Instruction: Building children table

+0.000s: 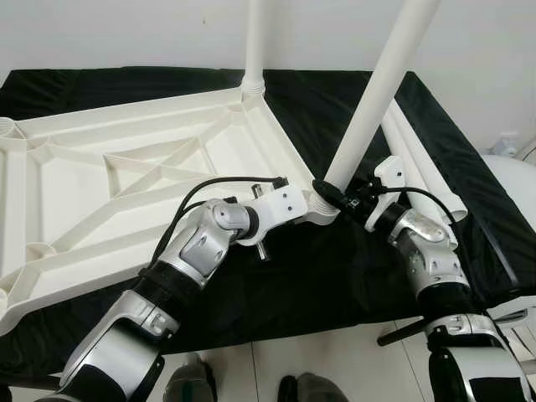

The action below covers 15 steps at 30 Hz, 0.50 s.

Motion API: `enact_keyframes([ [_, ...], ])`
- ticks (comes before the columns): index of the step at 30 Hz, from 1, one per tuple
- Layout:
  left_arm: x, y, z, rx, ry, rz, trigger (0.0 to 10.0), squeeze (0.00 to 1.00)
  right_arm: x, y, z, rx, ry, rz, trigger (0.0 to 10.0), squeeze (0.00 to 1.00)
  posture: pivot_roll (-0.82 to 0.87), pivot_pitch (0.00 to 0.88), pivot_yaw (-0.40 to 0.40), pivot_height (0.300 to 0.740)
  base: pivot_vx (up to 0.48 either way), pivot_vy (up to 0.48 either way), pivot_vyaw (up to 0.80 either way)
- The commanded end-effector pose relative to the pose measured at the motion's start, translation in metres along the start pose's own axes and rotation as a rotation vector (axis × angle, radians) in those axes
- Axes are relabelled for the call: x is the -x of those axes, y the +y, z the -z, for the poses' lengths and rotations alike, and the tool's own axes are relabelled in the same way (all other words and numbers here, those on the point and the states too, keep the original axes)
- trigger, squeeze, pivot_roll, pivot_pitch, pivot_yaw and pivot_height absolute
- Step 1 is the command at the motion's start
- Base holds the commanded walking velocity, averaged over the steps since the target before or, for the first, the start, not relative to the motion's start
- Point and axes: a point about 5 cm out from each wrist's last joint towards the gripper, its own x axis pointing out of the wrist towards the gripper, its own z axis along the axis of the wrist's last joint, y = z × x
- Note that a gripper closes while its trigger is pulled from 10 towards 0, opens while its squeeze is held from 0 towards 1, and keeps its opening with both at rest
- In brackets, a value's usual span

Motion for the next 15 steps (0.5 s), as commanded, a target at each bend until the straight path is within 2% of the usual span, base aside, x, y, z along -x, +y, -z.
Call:
enact_keyframes([
  [1,-0.003,-0.004,-0.010,-0.040,-0.035,0.011,10.0,0.00,-0.005,0.007,0.003,-0.025,0.001,0.004,10.0,0.00,-0.01,0.032,-0.029,0.740,0.000,0.000,0.00],
  [2,-0.004,-0.004,-0.010,-0.041,-0.036,0.013,10.0,0.00,-0.009,0.012,0.001,-0.035,-0.024,0.019,10.0,0.00,-0.01,0.033,-0.028,0.740,0.000,0.000,0.00],
  [6,-0.004,-0.004,-0.011,-0.041,-0.036,0.014,10.0,0.00,-0.009,0.014,0.000,-0.039,-0.031,0.018,10.0,0.00,-0.01,0.033,-0.028,0.740,0.000,0.000,0.00],
  [9,-0.003,-0.004,-0.011,-0.041,-0.036,0.013,10.0,0.00,-0.016,0.024,-0.002,-0.033,-0.049,0.093,10.0,0.00,-0.01,0.045,-0.028,0.740,0.000,0.000,0.00],
  [15,-0.003,-0.004,-0.010,-0.038,-0.033,0.012,10.0,0.00,-0.021,0.032,-0.005,-0.039,-0.071,0.162,10.0,0.00,0.00,0.052,-0.029,0.740,0.000,0.000,0.00],
])
